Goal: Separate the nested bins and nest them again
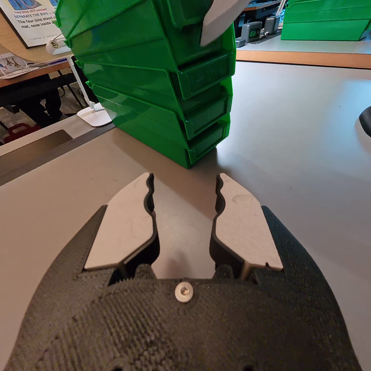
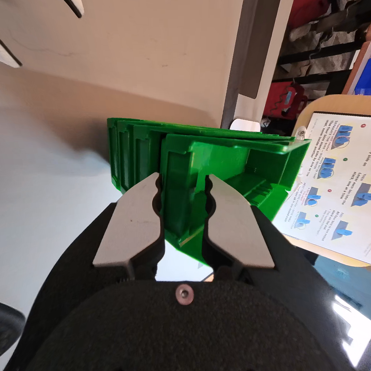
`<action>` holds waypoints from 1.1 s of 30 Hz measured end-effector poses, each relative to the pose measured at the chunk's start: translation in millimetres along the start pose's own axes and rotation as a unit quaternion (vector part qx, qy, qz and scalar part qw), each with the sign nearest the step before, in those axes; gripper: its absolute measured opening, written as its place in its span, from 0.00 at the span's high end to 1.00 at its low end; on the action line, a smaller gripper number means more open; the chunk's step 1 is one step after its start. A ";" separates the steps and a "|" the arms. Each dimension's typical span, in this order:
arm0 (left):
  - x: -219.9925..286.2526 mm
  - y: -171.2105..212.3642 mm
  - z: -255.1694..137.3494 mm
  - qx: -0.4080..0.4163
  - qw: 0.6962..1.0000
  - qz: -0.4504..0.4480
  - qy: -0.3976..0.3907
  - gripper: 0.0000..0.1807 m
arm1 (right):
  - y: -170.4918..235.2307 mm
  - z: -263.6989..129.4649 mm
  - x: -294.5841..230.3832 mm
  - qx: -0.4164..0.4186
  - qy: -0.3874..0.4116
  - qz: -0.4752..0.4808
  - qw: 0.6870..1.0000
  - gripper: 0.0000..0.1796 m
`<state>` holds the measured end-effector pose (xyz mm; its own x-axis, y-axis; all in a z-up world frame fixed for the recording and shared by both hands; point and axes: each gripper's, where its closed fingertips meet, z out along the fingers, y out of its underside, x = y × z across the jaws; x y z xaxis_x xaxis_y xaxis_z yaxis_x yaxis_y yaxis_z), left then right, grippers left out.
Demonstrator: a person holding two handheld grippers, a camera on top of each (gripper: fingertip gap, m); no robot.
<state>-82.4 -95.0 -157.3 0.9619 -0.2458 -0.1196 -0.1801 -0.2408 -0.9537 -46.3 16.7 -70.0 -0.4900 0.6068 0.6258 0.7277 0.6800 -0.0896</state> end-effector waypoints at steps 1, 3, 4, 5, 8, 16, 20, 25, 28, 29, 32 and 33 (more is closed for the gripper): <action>0.0 0.1 -0.1 0.000 1.000 0.000 0.000 0.67 | -1.5 -5.2 0.6 0.008 0.000 0.005 1.000 0.77; -0.3 0.1 -0.4 0.000 1.000 -0.001 0.000 0.67 | -5.7 -19.3 1.7 0.033 0.005 0.017 0.999 0.77; -0.5 -0.1 -0.6 0.000 1.000 -0.001 0.000 0.67 | -8.3 -27.9 1.9 0.051 0.009 0.025 0.998 0.77; -0.7 -0.4 -0.8 0.001 1.000 -0.002 -0.001 0.67 | -10.3 -36.9 1.5 0.069 0.012 0.035 0.997 0.77; -1.0 -0.4 -0.7 0.001 1.000 -0.001 -0.001 0.67 | -12.6 -64.3 -0.3 0.134 0.026 0.080 0.987 0.76; 3.2 -3.4 -1.1 0.009 0.999 -0.034 0.015 0.67 | 41.8 -99.9 -29.0 0.281 0.078 0.259 0.921 0.77; 2.6 -0.4 1.7 0.005 0.999 -0.041 0.013 0.67 | 86.0 -72.1 -60.3 0.291 0.088 0.336 0.892 0.76; 5.3 3.0 5.9 0.002 0.999 -0.037 0.010 0.68 | 116.1 -22.7 -100.4 0.284 0.074 0.397 0.870 0.71; 5.9 4.1 7.9 0.003 0.999 -0.032 0.008 0.68 | 120.7 -3.6 -109.9 0.302 0.083 0.415 0.854 0.70; 5.4 4.5 8.7 0.004 1.000 -0.030 0.007 0.69 | 121.9 1.1 -110.9 0.310 0.088 0.421 0.848 0.70; 3.5 4.6 10.5 0.004 1.000 -0.022 0.002 0.69 | 123.7 7.2 -112.8 0.326 0.092 0.433 0.835 0.69; 2.5 4.1 10.7 0.005 1.000 -0.018 -0.001 0.69 | 123.5 6.4 -112.7 0.331 0.096 0.433 0.833 0.69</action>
<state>-78.6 -86.5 -164.4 0.9682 -0.2351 -0.0852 -0.1428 -0.2398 -0.9603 95.8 34.9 -156.5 0.2131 0.9538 0.2118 0.3132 0.1386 -0.9395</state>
